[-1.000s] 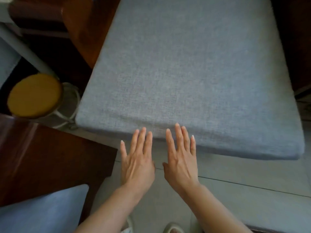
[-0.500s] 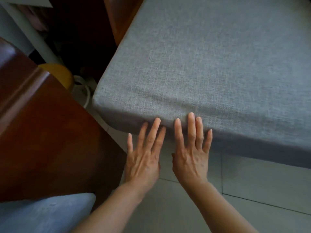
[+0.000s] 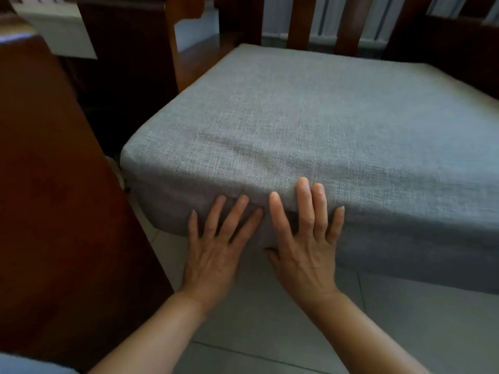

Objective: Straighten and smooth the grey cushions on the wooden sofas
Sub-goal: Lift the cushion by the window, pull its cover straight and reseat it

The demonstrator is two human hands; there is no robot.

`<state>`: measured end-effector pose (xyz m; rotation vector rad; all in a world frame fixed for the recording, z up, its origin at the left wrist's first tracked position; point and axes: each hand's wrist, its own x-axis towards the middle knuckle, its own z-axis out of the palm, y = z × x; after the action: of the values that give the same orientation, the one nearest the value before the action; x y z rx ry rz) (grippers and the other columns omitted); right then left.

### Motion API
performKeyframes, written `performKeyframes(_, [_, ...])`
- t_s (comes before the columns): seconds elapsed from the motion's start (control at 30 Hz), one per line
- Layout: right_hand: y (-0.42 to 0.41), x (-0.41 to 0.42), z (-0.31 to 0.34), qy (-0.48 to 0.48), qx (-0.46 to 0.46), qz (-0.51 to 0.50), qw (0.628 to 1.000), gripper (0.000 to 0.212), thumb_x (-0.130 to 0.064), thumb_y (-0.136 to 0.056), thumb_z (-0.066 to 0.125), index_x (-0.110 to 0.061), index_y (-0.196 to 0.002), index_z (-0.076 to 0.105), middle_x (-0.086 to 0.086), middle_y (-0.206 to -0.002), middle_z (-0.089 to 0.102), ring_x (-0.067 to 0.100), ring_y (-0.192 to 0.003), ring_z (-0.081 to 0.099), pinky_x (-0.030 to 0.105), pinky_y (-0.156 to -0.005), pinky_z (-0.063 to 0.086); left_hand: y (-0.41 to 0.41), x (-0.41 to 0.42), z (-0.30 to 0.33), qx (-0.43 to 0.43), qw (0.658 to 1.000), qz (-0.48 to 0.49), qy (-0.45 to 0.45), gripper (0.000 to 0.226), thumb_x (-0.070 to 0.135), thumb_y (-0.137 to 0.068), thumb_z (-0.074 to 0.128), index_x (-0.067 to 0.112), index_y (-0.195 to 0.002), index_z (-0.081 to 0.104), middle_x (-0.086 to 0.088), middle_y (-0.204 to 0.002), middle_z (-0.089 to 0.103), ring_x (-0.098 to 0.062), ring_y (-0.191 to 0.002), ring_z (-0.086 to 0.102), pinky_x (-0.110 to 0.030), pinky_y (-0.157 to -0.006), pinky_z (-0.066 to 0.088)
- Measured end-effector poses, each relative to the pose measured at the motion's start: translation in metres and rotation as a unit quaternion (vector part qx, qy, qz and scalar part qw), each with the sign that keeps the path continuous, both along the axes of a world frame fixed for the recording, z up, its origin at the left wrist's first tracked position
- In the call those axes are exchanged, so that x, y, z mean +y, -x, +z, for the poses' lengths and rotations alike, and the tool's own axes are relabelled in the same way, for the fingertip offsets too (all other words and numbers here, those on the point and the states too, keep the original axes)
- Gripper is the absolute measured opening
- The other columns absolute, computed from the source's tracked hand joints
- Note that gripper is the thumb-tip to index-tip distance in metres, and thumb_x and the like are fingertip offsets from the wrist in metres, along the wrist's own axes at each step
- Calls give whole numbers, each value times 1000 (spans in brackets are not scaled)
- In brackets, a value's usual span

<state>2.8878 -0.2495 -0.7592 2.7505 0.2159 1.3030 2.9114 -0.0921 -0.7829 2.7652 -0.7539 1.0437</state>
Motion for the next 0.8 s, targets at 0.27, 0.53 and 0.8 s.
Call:
performKeyframes(0.27, [-2,-14,-18,113,-34,42,992,50,-6,-98,18,-15,-146,27,12,-156,2,27,-146,-4,49,-117,3,-19,10,-9,-79,997,-8,1,76,25,-74,38,27,-146,13,5,-155,5,-20,-141,9,-59,-102,17])
performKeyframes(0.53, [-27,-12,-27,132,-78,53,987,54,-5,-91,25,-19,-144,29,9,-157,1,22,-146,-8,48,-115,2,-44,16,-14,-179,984,-26,5,69,18,-85,43,26,-146,13,11,-158,-14,-10,-146,-1,-56,-107,13])
performKeyframes(0.8, [-26,-13,-5,110,-95,62,987,61,-3,-84,30,-20,-144,32,3,-154,8,17,-146,-6,47,-115,4,-39,12,10,-194,981,-14,4,66,19,-87,44,24,-146,16,5,-154,8,-17,-139,14,-58,-105,19])
